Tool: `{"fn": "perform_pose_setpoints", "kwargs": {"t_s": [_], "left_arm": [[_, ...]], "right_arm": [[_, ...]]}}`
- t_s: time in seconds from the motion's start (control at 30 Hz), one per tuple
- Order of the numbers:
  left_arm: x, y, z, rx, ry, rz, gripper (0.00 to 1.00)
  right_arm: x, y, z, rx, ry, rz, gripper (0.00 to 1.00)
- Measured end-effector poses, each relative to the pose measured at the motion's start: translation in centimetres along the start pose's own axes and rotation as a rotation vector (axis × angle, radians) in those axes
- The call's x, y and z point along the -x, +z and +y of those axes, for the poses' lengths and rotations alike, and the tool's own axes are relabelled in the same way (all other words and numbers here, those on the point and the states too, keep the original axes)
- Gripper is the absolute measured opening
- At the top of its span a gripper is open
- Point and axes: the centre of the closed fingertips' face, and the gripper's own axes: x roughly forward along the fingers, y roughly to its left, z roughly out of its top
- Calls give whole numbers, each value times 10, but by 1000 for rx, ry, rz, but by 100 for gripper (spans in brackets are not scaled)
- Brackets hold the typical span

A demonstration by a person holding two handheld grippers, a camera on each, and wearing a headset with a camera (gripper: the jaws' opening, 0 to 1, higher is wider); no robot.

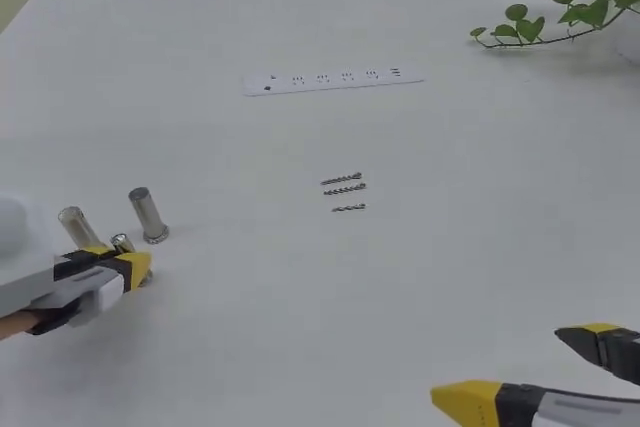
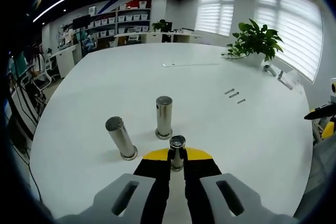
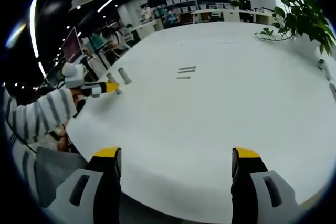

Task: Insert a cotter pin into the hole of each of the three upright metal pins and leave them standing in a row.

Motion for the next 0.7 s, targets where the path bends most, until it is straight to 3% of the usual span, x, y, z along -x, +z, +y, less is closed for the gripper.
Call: {"fn": "perform_pose_setpoints", "kwargs": {"t_s": [0.07, 0.13, 0.27, 0.37, 0.5, 0.7], "left_arm": [[2, 3, -1, -37, 4, -13, 7], [5, 8, -5, -35, -7, -29, 7], [10, 18, -23, -106, -73, -57, 7], [15, 17, -36, -185, -93, -42, 7], [22, 18, -51, -204, -116, -45, 7], [25, 7, -75, -231, -159, -17, 7]], "right_arm": [[1, 0, -1, 0, -2, -4, 88], [1, 0, -1, -1, -2, -6, 87], [2, -1, 0, 8, 2, -9, 86], [4, 0, 0, 16, 0, -14, 86], [7, 4, 0, 20, -5, -30, 86], [7, 6, 0, 23, -5, -44, 86]]}}
